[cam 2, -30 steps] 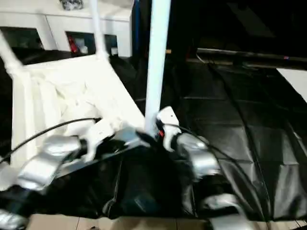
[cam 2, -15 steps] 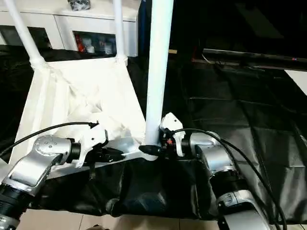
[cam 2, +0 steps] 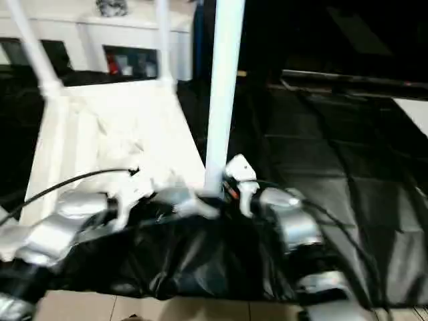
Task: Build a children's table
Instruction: Rotate leg to tighten
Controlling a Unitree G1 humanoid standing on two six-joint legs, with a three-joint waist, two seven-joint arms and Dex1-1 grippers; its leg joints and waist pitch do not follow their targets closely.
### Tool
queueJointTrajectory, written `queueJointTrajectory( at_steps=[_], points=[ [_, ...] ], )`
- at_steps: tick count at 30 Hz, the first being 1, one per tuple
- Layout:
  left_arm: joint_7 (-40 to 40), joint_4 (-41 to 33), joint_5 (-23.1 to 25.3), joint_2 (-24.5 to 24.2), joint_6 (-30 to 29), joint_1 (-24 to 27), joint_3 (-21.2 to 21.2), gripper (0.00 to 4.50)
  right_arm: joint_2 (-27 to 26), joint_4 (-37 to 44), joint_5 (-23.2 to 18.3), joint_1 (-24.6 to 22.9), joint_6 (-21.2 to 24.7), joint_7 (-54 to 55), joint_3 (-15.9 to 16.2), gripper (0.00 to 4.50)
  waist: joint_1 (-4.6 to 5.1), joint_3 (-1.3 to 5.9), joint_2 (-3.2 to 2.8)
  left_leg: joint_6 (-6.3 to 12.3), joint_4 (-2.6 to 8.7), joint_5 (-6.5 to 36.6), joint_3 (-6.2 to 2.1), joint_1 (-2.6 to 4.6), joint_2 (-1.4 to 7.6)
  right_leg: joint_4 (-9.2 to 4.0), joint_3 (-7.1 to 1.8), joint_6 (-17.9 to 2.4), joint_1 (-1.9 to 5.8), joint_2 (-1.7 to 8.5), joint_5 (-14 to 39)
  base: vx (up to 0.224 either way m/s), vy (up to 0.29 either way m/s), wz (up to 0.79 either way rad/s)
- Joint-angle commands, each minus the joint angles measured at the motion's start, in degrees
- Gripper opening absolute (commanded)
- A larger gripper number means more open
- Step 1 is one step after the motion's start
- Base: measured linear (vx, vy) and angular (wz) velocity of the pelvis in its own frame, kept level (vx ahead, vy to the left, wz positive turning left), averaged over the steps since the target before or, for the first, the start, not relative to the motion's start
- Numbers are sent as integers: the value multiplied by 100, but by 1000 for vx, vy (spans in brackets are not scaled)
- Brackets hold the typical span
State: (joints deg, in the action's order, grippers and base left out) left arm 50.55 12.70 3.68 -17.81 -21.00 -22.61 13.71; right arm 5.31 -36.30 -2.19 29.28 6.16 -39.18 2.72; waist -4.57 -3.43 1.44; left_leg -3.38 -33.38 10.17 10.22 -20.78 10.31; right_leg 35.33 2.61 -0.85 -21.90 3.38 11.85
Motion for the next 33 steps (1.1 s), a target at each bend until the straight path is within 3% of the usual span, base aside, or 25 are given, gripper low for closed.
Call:
queueJointTrajectory(
  at_steps=[1, 5, 8, 9, 10, 12, 15, 17, 18, 22, 28, 30, 33],
  points=[
    [-607, -122, 20, 548, -157, -266, 240, 0, -603, -259, 176, 47, 158, 612, 357, 256, 37, 311, -29, -184, 475, 1659, -155, 79, 316, -529, -271, -950, 154, 527, 2142, 0, 0, 0],
    [-831, -103, 137, 798, -233, -324, 356, 0, -999, -397, 322, 221, 1, 1360, 347, 256, 86, 327, -14, -128, 454, 1639, -145, 83, 300, -530, -284, -962, 131, 520, 1915, 0, 0, 0],
    [-797, -75, 142, 822, -145, -332, 381, 0, -1049, -413, 289, 268, -229, 1159, 394, 256, 90, 342, -11, -28, 435, 1451, -123, 62, 292, -506, -288, -998, 146, 505, 1545, 0, 0, 0],
    [-769, -87, 148, 813, -143, -320, 384, 0, -1051, -425, 288, 275, -299, 1105, 400, 291, 85, 351, -16, 13, 431, 1339, -122, 43, 290, -484, -285, -1022, 169, 506, 1401, 0, 0, 0],
    [-713, -91, 152, 755, -95, -298, 371, 0, -1017, -367, 144, 261, -245, 872, 337, 312, 81, 356, -14, 32, 426, 1277, -118, 45, 293, -476, -285, -1038, 168, 503, 1307, 0, 0, 0],
    [-525, -133, 105, 617, -25, -253, 371, 0, -903, -241, -75, 235, -126, 551, 228, 312, 83, 365, -9, 144, 411, 1079, -110, 26, 291, -440, -279, -1122, 193, 493, 958, 0, 0, 0],
    [-472, -160, 104, 560, -12, -236, 378, 0, -820, -209, -90, 231, -129, 464, 240, 346, 95, 368, -12, 209, 401, 958, -104, 24, 295, -416, -269, -1216, 200, 489, 735, 0, 0, 0],
    [-67, -253, -26, 257, 335, -116, 346, 0, -401, -199, 45, 232, -227, 35, 425, 367, 100, 375, -9, 234, 389, 991, -98, 26, 294, -412, -267, -1232, 209, 482, 730, 0, 0, 0],
    [128, -314, -113, 142, 401, -52, 323, 0, -232, -175, 68, 226, -255, -206, 492, 375, 97, 373, -42, 245, 384, 954, -103, 24, 294, -407, -266, -1258, 207, 486, 681, 0, 0, 0],
    [656, -380, -234, -171, 555, 59, 337, 0, 171, -121, 48, 242, -397, -945, 574, 375, 81, 371, -27, 252, 378, 1067, -87, 62, 312, -413, -270, -1346, 188, 484, 710, 0, 0, 0],
    [1237, -392, -446, -536, 660, 91, 314, 0, 567, 84, -191, 219, -365, -1968, 649, 375, 30, 355, -22, 271, 387, 1130, -88, 57, 324, -402, -271, -1361, 188, 481, 797, 0, 0, 0],
    [1437, -353, -519, -704, 704, 72, 300, 0, 755, 133, -311, 229, -268, -2455, 753, 349, -2, 353, 19, 254, 390, 1095, -79, 72, 332, -401, -273, -1367, 179, 488, 812, 0, 0, 0],
    [1511, -338, -537, -772, 699, 62, 288, 0, 828, 116, -299, 234, -287, -2689, 810, 333, -57, 361, 21, 293, 376, 976, -74, 70, 331, -380, -269, -1361, 182, 491, 765, 0, 0, 0]
  ],
)
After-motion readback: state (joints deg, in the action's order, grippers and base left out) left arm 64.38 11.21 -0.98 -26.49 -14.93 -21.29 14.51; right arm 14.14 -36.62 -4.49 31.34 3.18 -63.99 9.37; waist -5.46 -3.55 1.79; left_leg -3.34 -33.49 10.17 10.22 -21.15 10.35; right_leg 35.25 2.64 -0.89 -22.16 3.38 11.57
